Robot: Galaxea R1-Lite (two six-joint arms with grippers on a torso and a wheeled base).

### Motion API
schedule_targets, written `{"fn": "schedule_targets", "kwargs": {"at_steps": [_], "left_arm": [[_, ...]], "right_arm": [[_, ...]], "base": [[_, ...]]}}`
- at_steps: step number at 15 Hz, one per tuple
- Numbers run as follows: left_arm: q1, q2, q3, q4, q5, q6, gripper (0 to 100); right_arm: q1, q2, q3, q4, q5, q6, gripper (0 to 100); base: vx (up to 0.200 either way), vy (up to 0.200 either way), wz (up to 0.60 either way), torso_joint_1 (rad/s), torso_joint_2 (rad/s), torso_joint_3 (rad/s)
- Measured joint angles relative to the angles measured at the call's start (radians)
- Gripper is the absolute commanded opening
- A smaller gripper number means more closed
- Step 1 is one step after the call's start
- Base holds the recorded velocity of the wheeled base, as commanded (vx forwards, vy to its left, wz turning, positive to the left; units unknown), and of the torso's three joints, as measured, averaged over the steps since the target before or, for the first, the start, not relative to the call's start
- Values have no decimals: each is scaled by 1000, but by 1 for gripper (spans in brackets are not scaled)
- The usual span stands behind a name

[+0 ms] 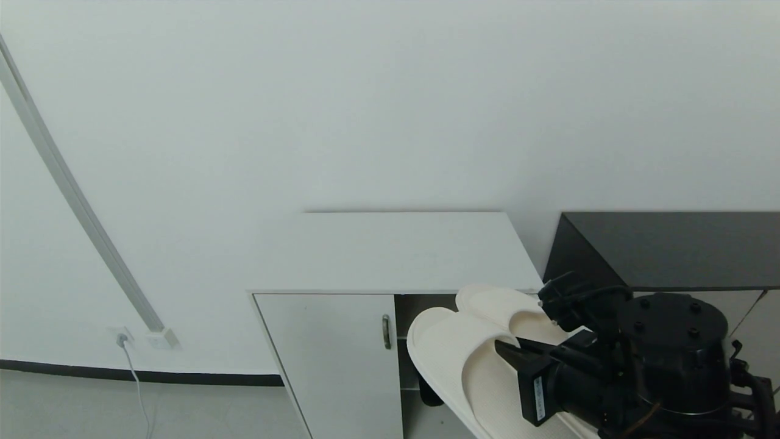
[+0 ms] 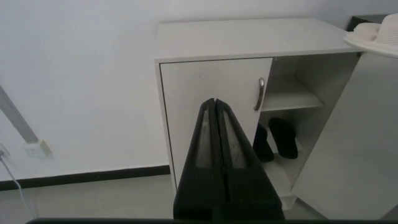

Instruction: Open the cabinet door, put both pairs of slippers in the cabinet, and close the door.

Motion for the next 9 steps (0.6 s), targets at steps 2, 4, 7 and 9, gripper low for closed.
{"fn": "schedule_targets", "kwargs": {"at_steps": [2, 4, 7, 9], "left_arm": [[1, 0, 0, 0, 0, 0, 0], [0, 0, 0, 0, 0, 0, 0], [1, 0, 0, 0, 0, 0, 0], [0, 0, 0, 0, 0, -1, 0]], "right_arm": [[-1, 0, 1, 1, 0, 1, 0], [0, 0, 4, 0, 1, 1, 0], [0, 0, 9, 0, 3, 1, 0], [1, 0, 12, 0, 3, 1, 0]], "base": [[0, 0, 0, 0, 0, 0], [0, 0, 0, 0, 0, 0], [0, 0, 0, -30, 76, 40], [0, 0, 0, -144, 342, 183]]}}
